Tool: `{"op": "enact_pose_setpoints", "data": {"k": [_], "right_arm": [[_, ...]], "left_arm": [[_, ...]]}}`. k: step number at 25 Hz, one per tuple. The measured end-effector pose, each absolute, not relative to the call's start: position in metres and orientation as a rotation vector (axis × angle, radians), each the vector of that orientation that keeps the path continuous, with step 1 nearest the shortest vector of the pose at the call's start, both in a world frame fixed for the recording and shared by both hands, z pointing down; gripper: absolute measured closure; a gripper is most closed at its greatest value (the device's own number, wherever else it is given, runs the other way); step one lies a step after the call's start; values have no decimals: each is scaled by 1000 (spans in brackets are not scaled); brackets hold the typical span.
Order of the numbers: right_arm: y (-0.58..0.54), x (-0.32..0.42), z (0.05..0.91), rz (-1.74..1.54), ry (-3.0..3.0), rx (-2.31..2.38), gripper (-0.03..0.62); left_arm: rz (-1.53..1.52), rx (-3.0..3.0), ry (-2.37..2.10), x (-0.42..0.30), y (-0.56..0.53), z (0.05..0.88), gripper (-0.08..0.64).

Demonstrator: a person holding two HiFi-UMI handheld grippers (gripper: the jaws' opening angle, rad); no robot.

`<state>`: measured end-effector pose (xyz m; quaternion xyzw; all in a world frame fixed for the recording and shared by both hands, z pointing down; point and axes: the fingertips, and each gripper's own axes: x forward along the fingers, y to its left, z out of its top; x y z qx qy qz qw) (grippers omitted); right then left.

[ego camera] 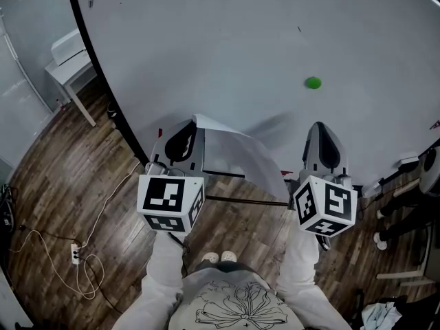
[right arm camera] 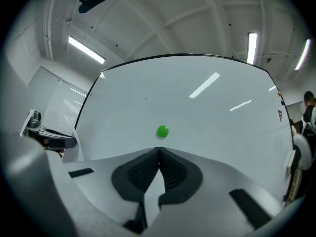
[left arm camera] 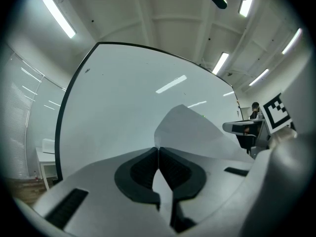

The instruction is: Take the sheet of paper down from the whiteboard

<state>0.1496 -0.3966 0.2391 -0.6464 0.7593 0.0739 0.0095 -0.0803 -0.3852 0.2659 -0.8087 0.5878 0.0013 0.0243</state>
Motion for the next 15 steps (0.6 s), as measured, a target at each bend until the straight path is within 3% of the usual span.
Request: {"op": "enact_pose_setpoints", "data": {"k": [15], "right_arm": [[-387,151,243,200,2378,-2000,589]], "left_arm": [[0,-2482,1841,-79,-378,264,551]]}}
